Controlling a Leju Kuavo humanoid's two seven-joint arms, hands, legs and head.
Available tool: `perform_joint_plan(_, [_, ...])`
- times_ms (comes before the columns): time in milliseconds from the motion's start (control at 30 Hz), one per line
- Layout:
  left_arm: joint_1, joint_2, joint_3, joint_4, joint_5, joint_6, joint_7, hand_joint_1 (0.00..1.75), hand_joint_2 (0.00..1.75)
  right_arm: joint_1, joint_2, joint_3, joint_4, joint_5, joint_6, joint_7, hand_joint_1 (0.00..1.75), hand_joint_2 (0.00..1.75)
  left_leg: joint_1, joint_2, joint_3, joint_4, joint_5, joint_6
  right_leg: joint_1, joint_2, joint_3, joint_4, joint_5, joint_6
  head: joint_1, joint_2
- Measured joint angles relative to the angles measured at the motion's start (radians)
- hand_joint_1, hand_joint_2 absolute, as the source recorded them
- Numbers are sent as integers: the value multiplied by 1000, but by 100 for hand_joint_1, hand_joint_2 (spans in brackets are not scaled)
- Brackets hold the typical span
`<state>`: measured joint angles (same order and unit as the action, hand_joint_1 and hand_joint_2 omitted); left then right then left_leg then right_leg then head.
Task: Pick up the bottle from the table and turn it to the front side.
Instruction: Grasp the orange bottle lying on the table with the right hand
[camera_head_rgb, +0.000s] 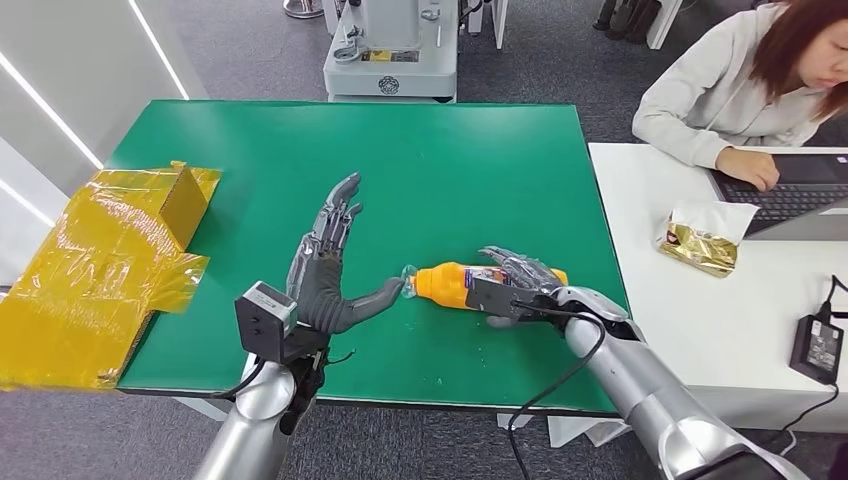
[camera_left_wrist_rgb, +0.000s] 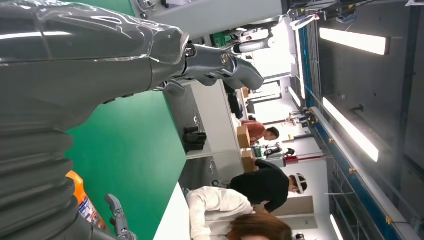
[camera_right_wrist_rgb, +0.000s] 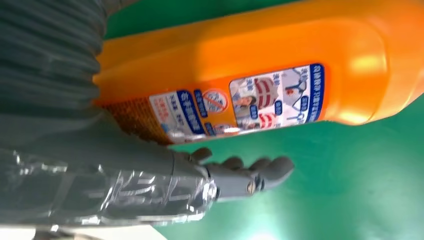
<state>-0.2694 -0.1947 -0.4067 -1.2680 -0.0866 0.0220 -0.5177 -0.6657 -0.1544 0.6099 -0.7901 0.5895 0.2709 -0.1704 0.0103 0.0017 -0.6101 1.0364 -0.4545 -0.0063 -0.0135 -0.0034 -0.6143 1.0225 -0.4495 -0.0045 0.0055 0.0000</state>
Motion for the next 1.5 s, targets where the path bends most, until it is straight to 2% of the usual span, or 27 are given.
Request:
perform_joint_plan(300, [-2, 3, 0, 23, 34, -4, 3, 0, 175, -67, -72, 127, 19, -48, 59, 9, 0, 175, 0, 0, 0, 1, 0, 0, 0, 0, 1, 0, 1, 1, 0, 0])
perform_joint_plan(333, [-2, 4, 0, 25, 36, -4, 3, 0, 175, -75, -80, 142, 19, -50, 59, 12, 5, 175, 0, 0, 0, 1, 0, 0, 0, 0, 1, 0, 1, 1, 0, 0])
perform_joint_plan(400, [-2, 7, 0, 29, 40, -3, 3, 0, 175, -91, -95, 179, 20, -41, 49, 21, 30, 175, 0, 0, 0, 1, 0, 0, 0, 0, 1, 0, 1, 1, 0, 0])
perform_joint_plan(433, [-2, 8, 0, 30, 41, -2, 3, 0, 175, -99, -102, 198, 20, -33, 42, 26, 51, 175, 0, 0, 0, 1, 0, 0, 0, 0, 0, 0, 1, 1, 0, 0])
perform_joint_plan(500, [-1, 11, 1, 31, 43, 2, 3, 0, 175, -116, -111, 235, 20, -21, 32, 32, 69, 175, 0, 0, 0, 1, 0, 0, 0, 0, 0, 0, 1, 1, 0, 0])
perform_joint_plan(533, [-1, 12, 2, 31, 45, 4, 3, 0, 175, -122, -115, 250, 20, -20, 29, 34, 71, 175, 0, 0, 0, 1, 0, 0, 0, 0, 0, 0, 1, 1, 0, 0])
perform_joint_plan(633, [2, 15, 7, 32, 48, 6, 2, 0, 175, -139, -122, 288, 23, -19, 25, 35, 56, 175, 0, 0, 0, 0, 0, 0, 0, 0, 0, 0, 1, 1, 0, 0])
perform_joint_plan(700, [5, 17, 10, 32, 49, 7, 1, 0, 175, -151, -126, 310, 26, -20, 25, 34, 58, 175, 0, 0, 0, 0, 0, 0, 0, 0, 0, 0, 1, 1, 0, 0])
perform_joint_plan(800, [10, 20, 13, 32, 49, 7, 0, 0, 175, -167, -129, 336, 30, -20, 26, 33, 71, 175, 0, 0, 0, 0, 0, 0, 0, 0, 0, 0, 1, 1, 0, 0])
perform_joint_plan(933, [19, 20, 17, 32, 49, 7, 0, 0, 175, -179, -131, 365, 35, -29, 23, 33, 142, 175, 0, 0, 0, 1, 0, 0, 0, 0, 0, 0, 1, 1, 0, 0])
perform_joint_plan(1067, [23, 20, 18, 32, 43, 6, 0, 0, 175, -181, -134, 390, 37, -50, 0, 33, 170, 175, 0, 0, 0, 1, 0, 0, 0, 0, 1, 0, 1, 1, 0, 0])
perform_joint_plan(1267, [24, 20, 26, 32, 33, 6, 0, 0, 175, -163, -135, 398, 37, -153, -47, -8, 175, 175, 0, 0, 0, 0, 0, 0, 0, 0, 1, 0, 1, 1, 0, 0])
perform_joint_plan(1500, [29, 20, 34, 29, 20, 8, 0, 0, 175, -81, -107, 313, 23, -328, -81, -100, 175, 175, 0, 0, 0, 0, 0, 0, 0, 0, 0, 0, 0, 1, 0, 0])
